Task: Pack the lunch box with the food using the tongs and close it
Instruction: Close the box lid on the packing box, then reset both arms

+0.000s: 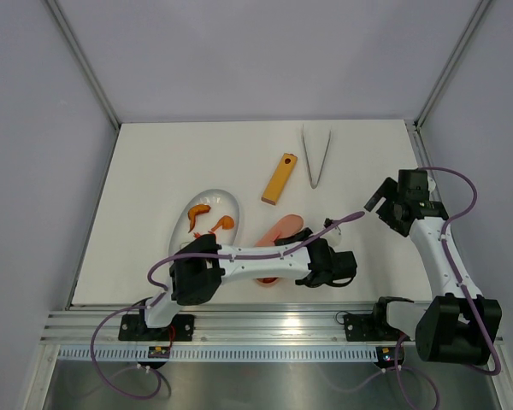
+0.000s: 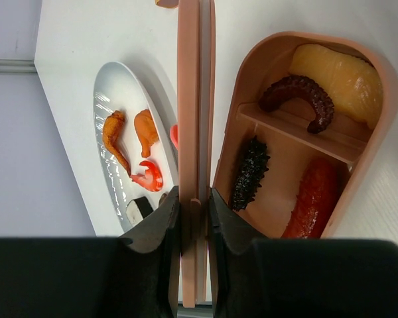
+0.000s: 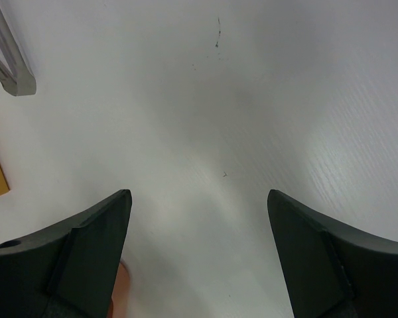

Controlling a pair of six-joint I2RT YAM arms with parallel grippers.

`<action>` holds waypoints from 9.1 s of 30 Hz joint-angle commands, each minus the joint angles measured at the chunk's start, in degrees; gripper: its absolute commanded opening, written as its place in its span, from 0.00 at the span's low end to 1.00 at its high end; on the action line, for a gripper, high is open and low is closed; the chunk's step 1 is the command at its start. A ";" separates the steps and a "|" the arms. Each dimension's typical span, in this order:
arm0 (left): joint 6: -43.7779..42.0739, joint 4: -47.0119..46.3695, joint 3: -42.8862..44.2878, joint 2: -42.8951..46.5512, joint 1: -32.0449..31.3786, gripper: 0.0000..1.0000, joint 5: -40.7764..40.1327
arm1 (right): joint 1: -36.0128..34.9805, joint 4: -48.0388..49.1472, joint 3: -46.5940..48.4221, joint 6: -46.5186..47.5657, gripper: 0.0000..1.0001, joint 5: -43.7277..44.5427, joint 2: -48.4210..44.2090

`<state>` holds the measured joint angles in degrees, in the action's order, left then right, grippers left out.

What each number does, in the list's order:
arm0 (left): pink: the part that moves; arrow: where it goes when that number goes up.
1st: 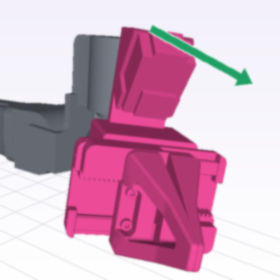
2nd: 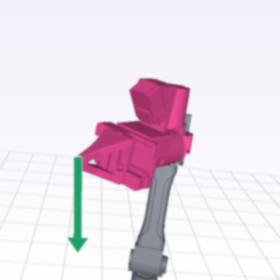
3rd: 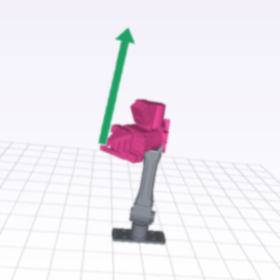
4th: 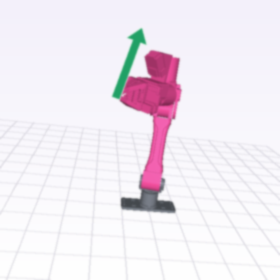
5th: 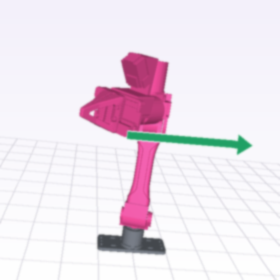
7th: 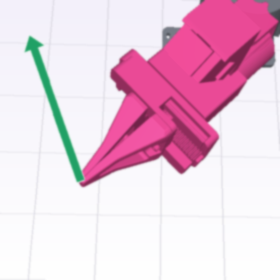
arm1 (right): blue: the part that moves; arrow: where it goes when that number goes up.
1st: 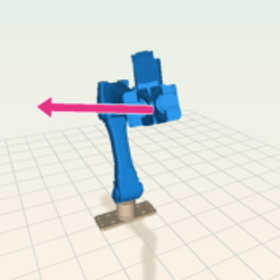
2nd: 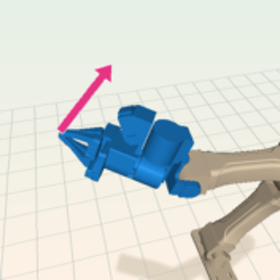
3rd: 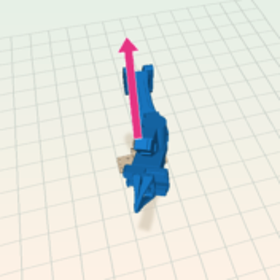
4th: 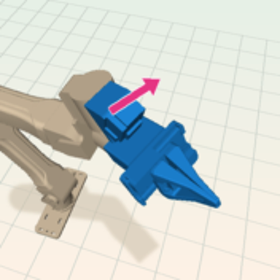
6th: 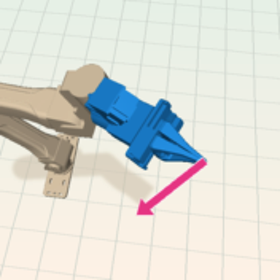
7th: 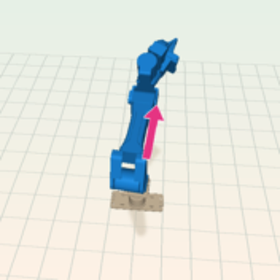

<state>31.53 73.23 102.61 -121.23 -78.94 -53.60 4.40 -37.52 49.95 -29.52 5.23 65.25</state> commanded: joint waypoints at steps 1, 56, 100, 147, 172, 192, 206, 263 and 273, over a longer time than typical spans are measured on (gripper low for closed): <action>0.46 -1.34 -0.21 0.91 -0.34 0.00 -2.47 | 0.34 1.39 -0.47 0.60 0.91 -1.02 -1.18; -2.26 -7.22 -6.54 1.96 -1.13 0.23 2.80 | 0.34 1.75 -1.35 0.78 0.91 -1.72 -1.36; -3.95 -13.81 -2.75 21.63 5.62 0.99 29.07 | -0.53 3.06 0.76 5.17 0.77 -14.19 6.64; 10.48 -43.88 -51.10 32.81 21.81 0.00 51.49 | -37.44 6.32 10.07 0.34 0.00 -9.28 27.03; 10.75 -31.49 -47.77 50.20 24.35 0.00 44.55 | -38.33 -0.01 13.15 -2.12 0.00 5.30 23.61; 11.10 -32.45 -47.50 54.69 30.60 0.00 43.76 | -51.07 2.27 11.75 -4.49 0.00 5.57 29.75; 10.57 -30.34 -45.92 57.85 31.56 0.00 41.65 | -52.83 -4.05 25.01 -1.33 0.00 7.42 24.48; 10.92 -30.17 -47.32 61.55 33.41 0.00 40.77 | -51.00 -4.24 18.87 -6.34 0.25 14.98 18.61; 7.86 -27.36 -44.17 61.38 36.65 0.12 38.67 | -41.42 -4.94 15.09 -5.82 0.86 14.10 13.06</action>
<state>41.34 44.84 54.72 -60.73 -43.99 -11.90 -41.04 -42.87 65.93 -35.90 18.46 83.07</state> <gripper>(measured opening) 0.080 0.798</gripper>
